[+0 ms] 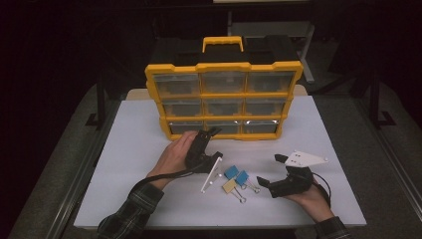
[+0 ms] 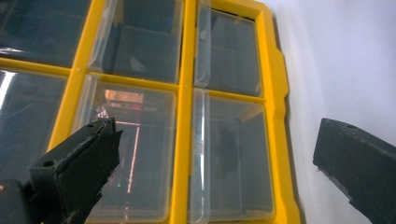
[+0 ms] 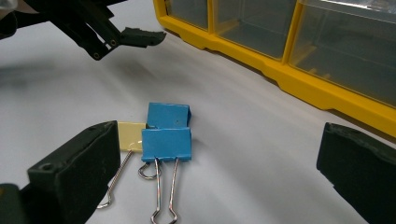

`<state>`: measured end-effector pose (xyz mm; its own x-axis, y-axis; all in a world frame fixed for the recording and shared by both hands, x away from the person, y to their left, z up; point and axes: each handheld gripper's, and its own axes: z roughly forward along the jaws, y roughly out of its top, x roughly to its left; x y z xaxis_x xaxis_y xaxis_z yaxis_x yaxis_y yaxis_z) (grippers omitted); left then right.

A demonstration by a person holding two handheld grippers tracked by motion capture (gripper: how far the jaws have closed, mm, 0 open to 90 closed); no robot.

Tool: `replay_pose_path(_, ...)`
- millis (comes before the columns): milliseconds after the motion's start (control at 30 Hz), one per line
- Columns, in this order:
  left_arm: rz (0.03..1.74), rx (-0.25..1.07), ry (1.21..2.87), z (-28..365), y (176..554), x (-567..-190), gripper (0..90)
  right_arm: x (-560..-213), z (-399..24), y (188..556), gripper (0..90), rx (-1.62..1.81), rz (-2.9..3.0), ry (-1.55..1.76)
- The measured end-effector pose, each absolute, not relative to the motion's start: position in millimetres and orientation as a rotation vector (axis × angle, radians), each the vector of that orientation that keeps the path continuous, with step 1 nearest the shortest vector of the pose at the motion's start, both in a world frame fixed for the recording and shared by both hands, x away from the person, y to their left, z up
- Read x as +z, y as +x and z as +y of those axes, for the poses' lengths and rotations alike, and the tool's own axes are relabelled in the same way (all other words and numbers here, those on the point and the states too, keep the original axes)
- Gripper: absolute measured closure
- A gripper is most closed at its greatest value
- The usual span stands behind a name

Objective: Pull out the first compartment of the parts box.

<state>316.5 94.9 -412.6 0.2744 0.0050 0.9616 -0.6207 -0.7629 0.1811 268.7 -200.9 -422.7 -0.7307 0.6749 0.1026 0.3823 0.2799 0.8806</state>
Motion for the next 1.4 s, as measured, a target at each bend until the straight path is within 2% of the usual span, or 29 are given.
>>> replay_pose_path(1400, -0.484, 1.609, 1.982, 125, 324, -387, 0.4, -422, -202, 269, 0.0, 1.432, 2.261, 0.965)
